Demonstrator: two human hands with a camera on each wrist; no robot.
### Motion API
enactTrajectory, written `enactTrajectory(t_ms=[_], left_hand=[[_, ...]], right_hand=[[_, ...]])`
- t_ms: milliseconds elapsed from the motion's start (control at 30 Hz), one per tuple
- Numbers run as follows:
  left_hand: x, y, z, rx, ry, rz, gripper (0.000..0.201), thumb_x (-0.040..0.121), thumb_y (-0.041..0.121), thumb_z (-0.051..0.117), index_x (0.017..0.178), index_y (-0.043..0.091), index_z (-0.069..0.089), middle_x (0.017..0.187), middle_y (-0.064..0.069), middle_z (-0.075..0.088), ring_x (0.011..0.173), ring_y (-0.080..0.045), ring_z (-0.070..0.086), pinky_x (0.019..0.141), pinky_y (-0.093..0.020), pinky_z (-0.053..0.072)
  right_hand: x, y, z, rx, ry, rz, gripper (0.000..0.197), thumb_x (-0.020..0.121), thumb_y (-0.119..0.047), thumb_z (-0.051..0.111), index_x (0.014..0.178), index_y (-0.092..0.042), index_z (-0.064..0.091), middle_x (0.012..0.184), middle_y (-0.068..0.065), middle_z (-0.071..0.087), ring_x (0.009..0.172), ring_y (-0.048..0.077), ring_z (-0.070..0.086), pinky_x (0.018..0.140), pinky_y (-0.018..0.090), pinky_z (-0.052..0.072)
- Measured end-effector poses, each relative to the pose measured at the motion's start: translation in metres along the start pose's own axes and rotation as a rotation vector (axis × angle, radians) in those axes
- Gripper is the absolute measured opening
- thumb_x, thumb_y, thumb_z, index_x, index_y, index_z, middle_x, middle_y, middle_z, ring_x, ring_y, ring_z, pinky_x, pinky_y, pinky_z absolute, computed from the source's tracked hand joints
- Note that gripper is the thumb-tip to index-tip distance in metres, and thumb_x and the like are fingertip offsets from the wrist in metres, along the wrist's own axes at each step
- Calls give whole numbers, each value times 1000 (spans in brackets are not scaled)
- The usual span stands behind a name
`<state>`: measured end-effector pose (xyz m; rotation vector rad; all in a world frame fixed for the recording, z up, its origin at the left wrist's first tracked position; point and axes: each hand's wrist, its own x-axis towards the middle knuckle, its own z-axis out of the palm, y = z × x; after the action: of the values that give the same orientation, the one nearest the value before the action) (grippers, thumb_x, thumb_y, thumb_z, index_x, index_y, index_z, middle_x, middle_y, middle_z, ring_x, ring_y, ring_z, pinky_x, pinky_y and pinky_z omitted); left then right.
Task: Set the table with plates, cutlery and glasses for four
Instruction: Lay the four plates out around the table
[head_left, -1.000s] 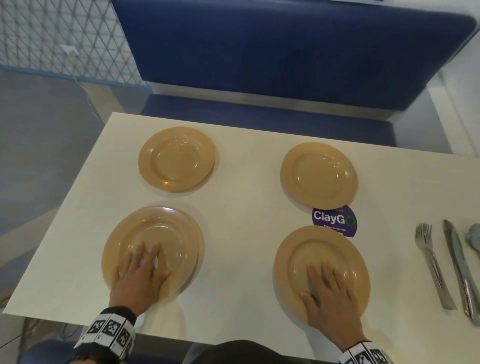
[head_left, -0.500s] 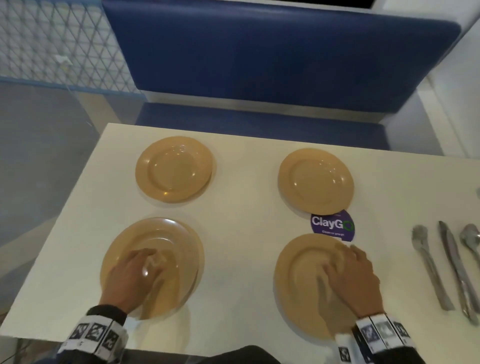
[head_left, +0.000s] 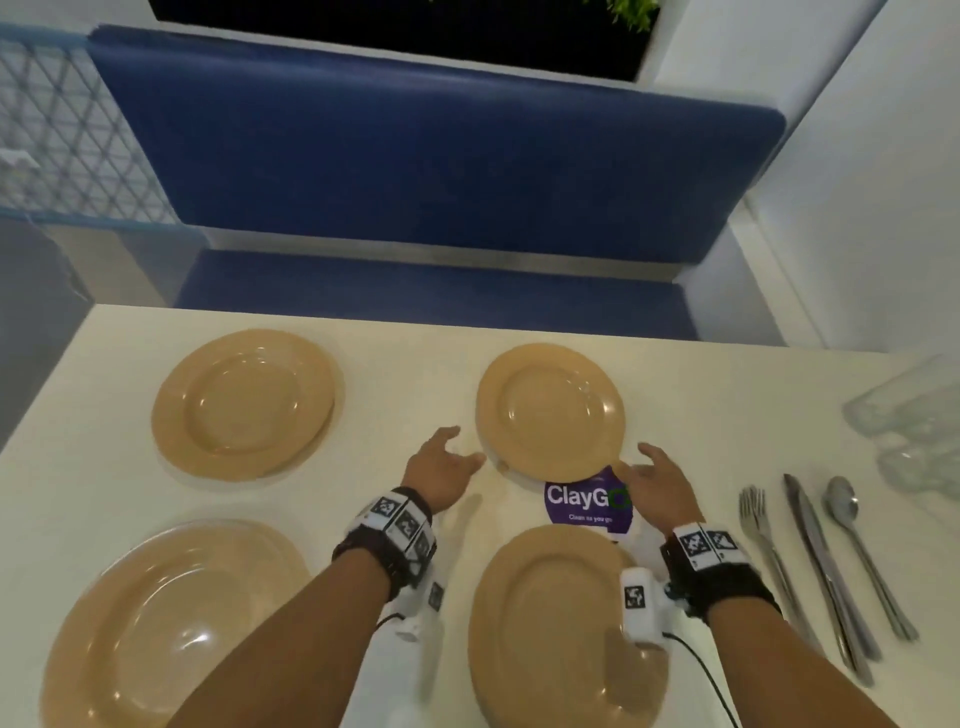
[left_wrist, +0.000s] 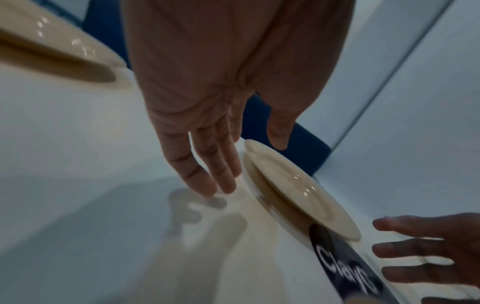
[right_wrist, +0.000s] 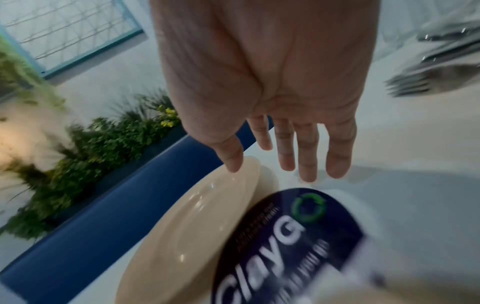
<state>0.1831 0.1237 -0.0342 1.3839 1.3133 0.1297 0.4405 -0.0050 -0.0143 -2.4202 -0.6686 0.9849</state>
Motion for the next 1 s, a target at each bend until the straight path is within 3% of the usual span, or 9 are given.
enactTrajectory(t_ms=[133, 267, 400, 600, 667, 733, 800, 900, 1000], left_hand=[[34, 25, 23, 140, 30, 43, 78, 97, 37, 59, 159, 34, 12, 141, -10, 56, 127, -31, 55, 110, -42, 43], [39, 35, 36, 442, -41, 49, 72, 92, 46, 58, 153, 39, 20, 138, -9, 42, 120, -37, 54, 103, -52, 47], [33, 34, 36, 493, -28, 81, 66, 92, 45, 61, 147, 37, 27, 126, -3, 43, 112, -34, 57, 98, -49, 49], [23, 29, 20, 401, 16, 85, 77, 88, 54, 62, 150, 48, 17, 122, -2, 43, 110, -31, 58, 100, -51, 48], [18, 19, -8, 408, 148, 119, 75, 89, 57, 61, 152, 44, 21, 132, -1, 43, 116, -26, 57, 101, -52, 47], [16, 3, -54, 520, 330, 102, 67, 91, 56, 59, 148, 33, 33, 140, -5, 44, 122, -27, 54, 102, -52, 46], [15, -19, -110, 606, 444, -27, 72, 88, 62, 57, 145, 24, 37, 147, -10, 41, 131, -33, 46, 107, -55, 40], [20, -58, -174, 672, 389, -211, 100, 67, 87, 48, 146, 28, 32, 153, -11, 36, 137, -38, 38, 110, -61, 34], [20, -80, -191, 744, 246, -234, 101, 60, 93, 43, 143, 36, 29, 153, -9, 32, 135, -43, 39, 107, -65, 34]], right_hand=[[43, -32, -2, -310, -12, -166, 72, 94, -43, 57, 155, -30, 20, 161, 10, 22, 134, 34, 45, 102, 41, 40], [64, -28, 13, -590, -187, -289, 66, 87, -56, 53, 145, -34, 31, 164, 6, -5, 131, 37, 46, 104, 52, 43], [63, -17, 21, -589, -164, -305, 66, 85, -61, 52, 142, -35, 32, 165, 3, -12, 136, 37, 42, 103, 54, 44], [52, -23, 11, -505, -111, -318, 54, 88, -59, 49, 136, -37, 38, 165, 3, 2, 125, 36, 51, 101, 52, 46], [48, -20, 9, -503, -93, -322, 55, 85, -63, 42, 132, -34, 44, 162, 4, 17, 135, 36, 42, 103, 54, 43], [36, -16, 3, -449, -53, -272, 53, 86, -58, 44, 130, -28, 45, 145, 8, 40, 126, 32, 47, 97, 53, 47], [19, -7, 0, -394, -16, -195, 54, 93, -49, 51, 139, -22, 42, 138, 11, 48, 121, 30, 51, 99, 51, 46], [-10, 10, 1, -428, -36, -47, 58, 99, -41, 50, 143, -4, 41, 147, 19, 44, 133, 34, 44, 107, 47, 36], [-23, 19, 10, -423, -65, 7, 48, 102, -37, 46, 134, -1, 49, 143, 19, 45, 134, 32, 41, 105, 43, 35]])
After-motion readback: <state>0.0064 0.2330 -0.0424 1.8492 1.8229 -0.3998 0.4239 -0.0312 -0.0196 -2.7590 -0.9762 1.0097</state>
